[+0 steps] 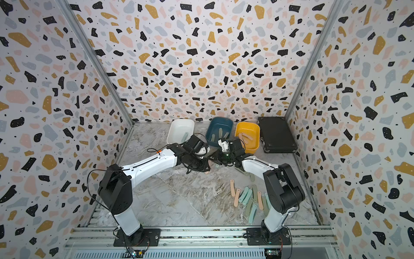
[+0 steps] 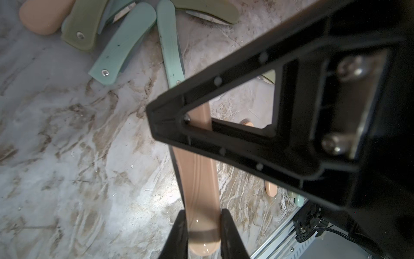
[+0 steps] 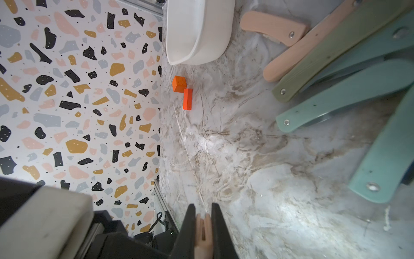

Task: Place the fruit knives into the storage box by color
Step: Pick up the fruit knife from the center of the board, then place the fruit knife in the storage box.

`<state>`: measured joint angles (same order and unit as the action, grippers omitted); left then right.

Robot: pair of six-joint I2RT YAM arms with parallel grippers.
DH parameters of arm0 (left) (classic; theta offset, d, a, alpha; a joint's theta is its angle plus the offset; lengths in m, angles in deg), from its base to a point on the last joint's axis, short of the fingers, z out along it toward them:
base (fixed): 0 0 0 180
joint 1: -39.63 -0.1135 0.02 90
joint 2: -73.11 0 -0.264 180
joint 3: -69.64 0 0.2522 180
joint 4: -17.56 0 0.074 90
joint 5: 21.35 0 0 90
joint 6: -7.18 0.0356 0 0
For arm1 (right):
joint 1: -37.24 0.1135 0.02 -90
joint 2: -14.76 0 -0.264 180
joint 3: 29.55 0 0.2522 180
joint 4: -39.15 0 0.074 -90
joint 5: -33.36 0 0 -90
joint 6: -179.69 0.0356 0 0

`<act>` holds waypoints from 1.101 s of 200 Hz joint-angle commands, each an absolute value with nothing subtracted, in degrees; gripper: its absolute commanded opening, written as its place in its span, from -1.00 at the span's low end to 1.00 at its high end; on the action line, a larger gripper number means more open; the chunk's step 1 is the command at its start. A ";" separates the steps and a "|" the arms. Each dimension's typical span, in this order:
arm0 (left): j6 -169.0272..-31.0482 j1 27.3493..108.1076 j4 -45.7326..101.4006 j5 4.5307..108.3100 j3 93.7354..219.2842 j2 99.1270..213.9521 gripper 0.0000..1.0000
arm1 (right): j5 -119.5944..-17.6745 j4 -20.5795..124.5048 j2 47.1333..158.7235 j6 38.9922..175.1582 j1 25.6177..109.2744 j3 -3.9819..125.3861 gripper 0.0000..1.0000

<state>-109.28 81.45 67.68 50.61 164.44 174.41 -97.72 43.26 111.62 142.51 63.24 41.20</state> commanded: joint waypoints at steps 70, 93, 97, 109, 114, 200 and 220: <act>-107.65 77.41 71.17 48.04 170.88 176.42 0.98 | -87.40 69.52 115.51 125.21 52.57 57.96 -1.00; -105.23 76.59 76.71 49.97 174.83 179.00 0.98 | -78.96 78.58 119.73 117.27 47.00 68.42 -1.00; -104.89 76.50 77.56 50.34 175.32 179.43 0.98 | -77.62 79.45 120.59 116.34 46.18 70.15 -1.00; -103.99 76.24 79.41 50.46 176.34 180.79 0.98 | -74.64 81.57 123.56 113.99 44.11 74.85 -1.00; -103.72 76.07 80.19 50.86 176.76 181.27 0.98 | -73.36 82.32 124.83 113.07 43.50 76.61 -1.00; -102.72 75.14 86.26 57.00 180.16 184.78 0.98 | -65.55 93.43 146.80 103.89 41.17 103.03 -0.89; -103.12 75.13 86.42 58.24 180.34 184.82 0.98 | -66.18 94.86 147.35 103.19 41.17 105.00 -0.54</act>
